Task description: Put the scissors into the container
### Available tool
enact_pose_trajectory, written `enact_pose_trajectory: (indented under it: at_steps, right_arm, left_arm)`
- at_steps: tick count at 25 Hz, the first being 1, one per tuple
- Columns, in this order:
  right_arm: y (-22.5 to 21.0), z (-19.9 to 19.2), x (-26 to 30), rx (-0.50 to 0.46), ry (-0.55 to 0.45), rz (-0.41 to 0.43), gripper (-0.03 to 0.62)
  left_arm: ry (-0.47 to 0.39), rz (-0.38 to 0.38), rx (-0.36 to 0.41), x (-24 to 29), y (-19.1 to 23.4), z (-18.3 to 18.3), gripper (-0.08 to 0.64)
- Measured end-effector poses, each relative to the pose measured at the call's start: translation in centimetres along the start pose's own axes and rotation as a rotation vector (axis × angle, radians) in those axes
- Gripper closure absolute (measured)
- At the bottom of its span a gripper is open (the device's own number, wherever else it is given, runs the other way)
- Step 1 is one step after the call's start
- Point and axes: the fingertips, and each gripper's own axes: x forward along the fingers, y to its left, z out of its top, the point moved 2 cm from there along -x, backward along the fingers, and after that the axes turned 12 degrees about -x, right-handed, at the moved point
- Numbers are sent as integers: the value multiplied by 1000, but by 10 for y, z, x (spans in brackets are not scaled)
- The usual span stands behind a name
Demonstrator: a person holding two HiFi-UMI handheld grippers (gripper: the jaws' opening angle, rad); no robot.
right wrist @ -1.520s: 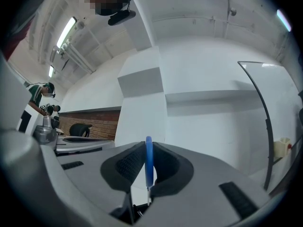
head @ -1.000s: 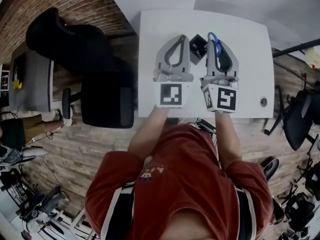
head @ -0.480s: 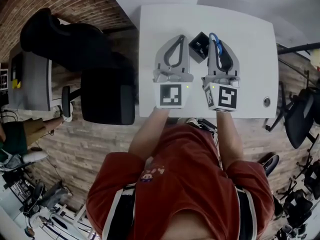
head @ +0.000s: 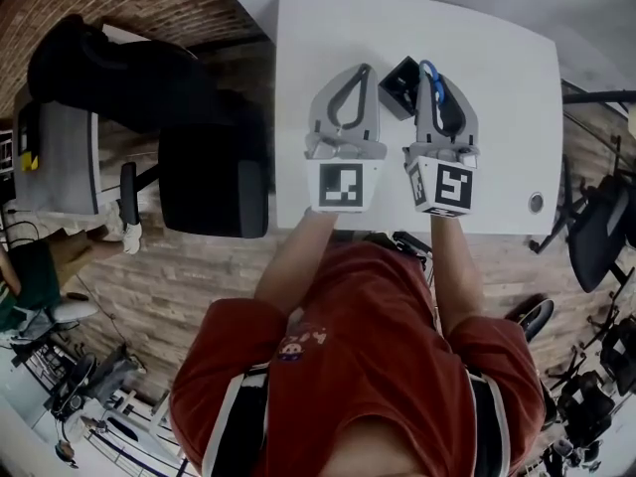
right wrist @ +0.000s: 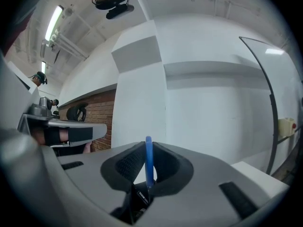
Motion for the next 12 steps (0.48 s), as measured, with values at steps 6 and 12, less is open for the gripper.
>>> enact_pose_trajectory:
  at_steps: [6,12]
  right_arm:
    - [3,-17,2,15,41,8,540]
    - [7,-35,4,19,80,18,540]
  left_arm:
    - [26,-3,17,4,3,-9,548]
    - [35,4,-13,7,5,-18,548]
